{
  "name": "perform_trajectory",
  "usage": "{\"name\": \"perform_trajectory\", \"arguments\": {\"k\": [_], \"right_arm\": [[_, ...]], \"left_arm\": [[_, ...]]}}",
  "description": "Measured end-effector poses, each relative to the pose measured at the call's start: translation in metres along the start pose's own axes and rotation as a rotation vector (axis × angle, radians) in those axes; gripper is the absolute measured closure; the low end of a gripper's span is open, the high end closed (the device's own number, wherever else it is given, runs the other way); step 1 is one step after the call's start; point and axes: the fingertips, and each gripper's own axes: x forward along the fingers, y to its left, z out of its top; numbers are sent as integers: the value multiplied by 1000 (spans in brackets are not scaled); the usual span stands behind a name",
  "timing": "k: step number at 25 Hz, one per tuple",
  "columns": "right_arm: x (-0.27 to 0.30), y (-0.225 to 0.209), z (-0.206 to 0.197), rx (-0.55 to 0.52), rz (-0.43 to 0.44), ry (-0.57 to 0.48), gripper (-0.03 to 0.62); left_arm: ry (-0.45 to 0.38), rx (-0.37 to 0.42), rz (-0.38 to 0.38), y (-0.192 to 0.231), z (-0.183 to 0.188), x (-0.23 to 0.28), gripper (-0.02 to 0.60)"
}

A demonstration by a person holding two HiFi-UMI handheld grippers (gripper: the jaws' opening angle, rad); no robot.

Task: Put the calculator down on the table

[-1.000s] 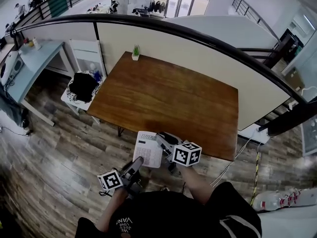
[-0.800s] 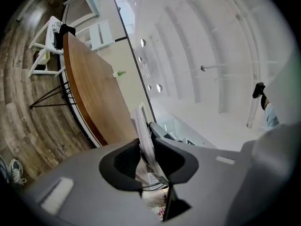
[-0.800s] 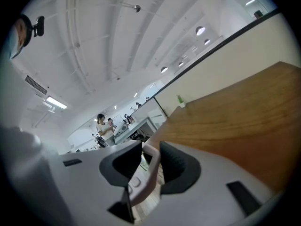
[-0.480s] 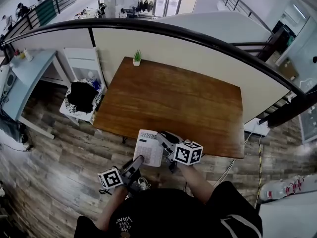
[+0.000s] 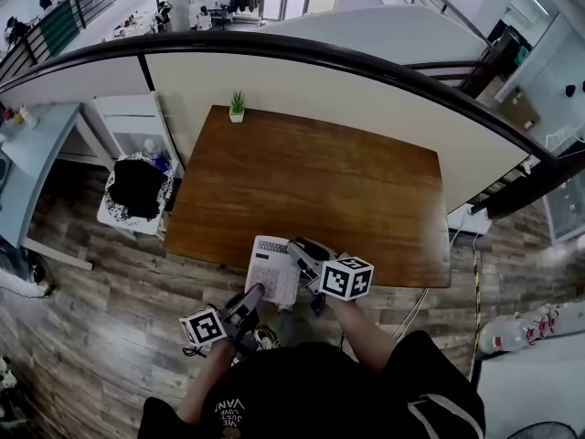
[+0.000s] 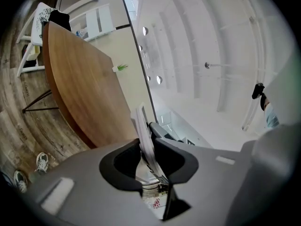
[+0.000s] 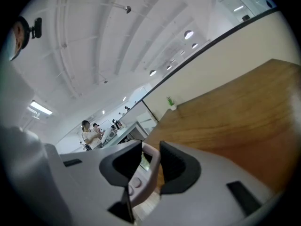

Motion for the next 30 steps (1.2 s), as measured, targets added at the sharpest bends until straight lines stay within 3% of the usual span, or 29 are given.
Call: {"name": "perform_trajectory", "arguments": {"k": [12, 17, 28, 30], "right_arm": [[62, -43, 58, 7, 37, 12, 493], [86, -66, 82, 6, 51, 22, 493], [115, -118, 135, -18, 62, 41, 490], [120, -124, 139, -15, 57, 40, 490]], "left_arm": [[-26, 5, 18, 12, 67, 62, 488], [-35, 53, -5, 18, 95, 94, 488], [-57, -44, 62, 33, 123, 161, 488], [-40, 16, 51, 33, 132, 169, 488]]}}
